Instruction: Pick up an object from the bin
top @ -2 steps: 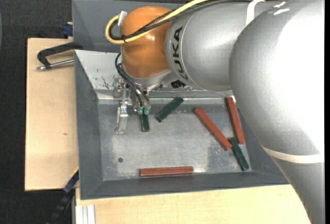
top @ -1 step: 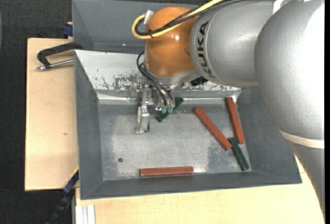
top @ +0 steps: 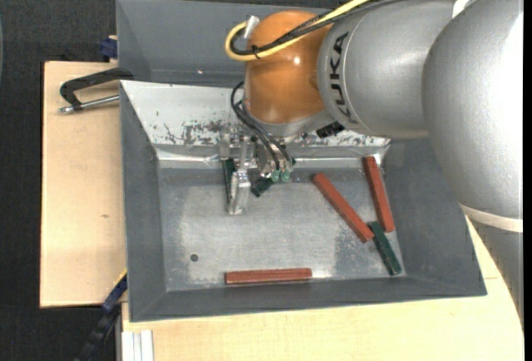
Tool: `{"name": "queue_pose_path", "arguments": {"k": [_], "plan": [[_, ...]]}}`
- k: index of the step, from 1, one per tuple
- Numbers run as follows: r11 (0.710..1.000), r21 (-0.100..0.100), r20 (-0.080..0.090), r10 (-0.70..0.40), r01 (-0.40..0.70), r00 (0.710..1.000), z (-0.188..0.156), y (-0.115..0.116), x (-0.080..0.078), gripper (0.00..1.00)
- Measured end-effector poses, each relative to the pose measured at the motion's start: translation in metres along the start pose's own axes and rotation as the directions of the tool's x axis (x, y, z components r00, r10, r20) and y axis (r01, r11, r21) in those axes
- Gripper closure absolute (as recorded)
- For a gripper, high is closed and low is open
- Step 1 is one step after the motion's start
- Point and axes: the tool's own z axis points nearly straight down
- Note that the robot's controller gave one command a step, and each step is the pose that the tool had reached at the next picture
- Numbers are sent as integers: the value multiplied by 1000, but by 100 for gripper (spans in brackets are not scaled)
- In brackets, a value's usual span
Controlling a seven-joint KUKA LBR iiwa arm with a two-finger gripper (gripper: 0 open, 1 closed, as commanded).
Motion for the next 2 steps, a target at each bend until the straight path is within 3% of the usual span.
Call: {"name": "queue_pose_path", "arguments": {"k": [1,2], "plan": [[999,5,2,-40,40,999,-22,-13,8,0],[993,-2,5,-115,115,993,-44,-45,9,0]]}}
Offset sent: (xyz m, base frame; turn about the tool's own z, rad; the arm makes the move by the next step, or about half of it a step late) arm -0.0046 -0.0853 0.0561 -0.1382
